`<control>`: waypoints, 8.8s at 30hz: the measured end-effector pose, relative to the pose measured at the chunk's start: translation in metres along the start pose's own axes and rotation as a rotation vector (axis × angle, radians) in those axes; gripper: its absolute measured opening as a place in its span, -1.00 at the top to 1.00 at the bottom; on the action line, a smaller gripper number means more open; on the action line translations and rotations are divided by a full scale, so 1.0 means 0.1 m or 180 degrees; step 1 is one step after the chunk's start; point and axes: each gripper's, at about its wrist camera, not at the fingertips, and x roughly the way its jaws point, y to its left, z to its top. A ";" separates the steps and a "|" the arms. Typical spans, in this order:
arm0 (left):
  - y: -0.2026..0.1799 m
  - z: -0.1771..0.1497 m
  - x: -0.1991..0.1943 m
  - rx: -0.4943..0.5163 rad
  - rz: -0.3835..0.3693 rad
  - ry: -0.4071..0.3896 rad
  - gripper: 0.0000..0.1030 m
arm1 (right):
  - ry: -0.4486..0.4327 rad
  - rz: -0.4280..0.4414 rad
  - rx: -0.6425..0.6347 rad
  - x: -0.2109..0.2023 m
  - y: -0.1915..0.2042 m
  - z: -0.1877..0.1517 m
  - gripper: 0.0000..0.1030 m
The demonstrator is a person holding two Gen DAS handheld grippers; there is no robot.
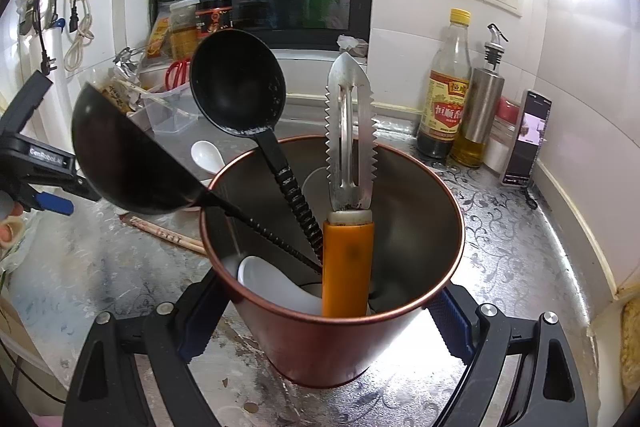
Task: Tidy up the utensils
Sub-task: 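Move the left gripper over the white spoons and rice paddle on the counter, then grasp the white spoon printed 'MAX' with the left gripper, then lift the 'MAX' spoon and carry it over the red holder with the left gripper, then lower the 'MAX' spoon handle-first into the red holder with the left gripper, then open the left gripper and move it back over the wooden chopsticks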
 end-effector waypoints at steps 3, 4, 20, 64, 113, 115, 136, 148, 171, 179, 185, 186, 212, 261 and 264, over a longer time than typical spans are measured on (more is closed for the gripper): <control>-0.12 0.04 0.05 0.0066 -0.0087 0.0005 -0.43 | 0.0004 -0.0027 0.0019 0.00 -0.03 0.00 -0.79; -0.14 0.07 0.06 0.0063 -0.0130 -0.0001 -0.43 | 0.0006 -0.0034 0.0024 0.00 -0.04 0.00 -0.79; -0.54 0.33 0.34 0.0004 -0.0451 0.0084 -0.15 | 0.0020 -0.0076 0.0031 -0.02 -0.13 -0.03 -0.79; -0.58 0.40 0.75 -0.0161 -0.0478 0.0186 0.77 | 0.0022 -0.0101 -0.0030 -0.01 -0.09 -0.03 -0.80; -0.68 0.31 -0.85 0.0232 -0.0729 -0.0848 0.86 | 0.0011 -0.0095 -0.0054 -0.01 -0.04 -0.04 -0.81; -0.71 0.30 -0.99 0.0288 -0.0771 -0.0925 0.86 | 0.0009 -0.0096 -0.0053 -0.01 -0.04 -0.04 -0.81; -1.09 0.06 -1.75 0.0885 -0.1257 -0.1287 0.86 | 0.0003 -0.0035 -0.0049 -0.04 -0.03 -0.06 -0.80; -1.43 -0.21 -1.75 0.1430 -0.1314 -0.1259 0.85 | 0.0006 -0.0028 -0.0074 -0.06 0.01 -0.07 -0.80; -2.06 -0.78 -1.55 0.2647 -0.0757 -0.1515 0.85 | 0.0007 -0.0019 -0.0090 -0.05 0.01 -0.07 -0.80; -2.10 -0.83 -1.39 0.2722 -0.0777 -0.1301 0.84 | 0.0010 -0.0004 -0.0089 -0.05 -0.02 -0.07 -0.80; -2.13 -0.85 -1.32 0.2753 -0.0794 -0.1184 0.83 | 0.0009 -0.0006 -0.0089 -0.05 -0.02 -0.07 -0.80; -2.14 -0.85 -1.30 0.2755 -0.0809 -0.1158 0.83 | 0.0009 -0.0006 -0.0091 -0.05 -0.02 -0.07 -0.80; -2.08 -0.66 -1.30 0.2426 -0.1137 -0.0898 0.74 | 0.0025 0.0019 -0.0104 0.02 0.00 -0.07 -0.79; -0.79 -0.03 0.18 0.0583 0.0047 0.0114 -0.69 | 0.0016 -0.0077 -0.0029 0.01 -0.03 -0.07 -0.79; -0.88 -0.01 0.31 0.0635 0.0152 0.0149 -0.69 | 0.0016 -0.0076 -0.0028 0.01 -0.03 -0.07 -0.79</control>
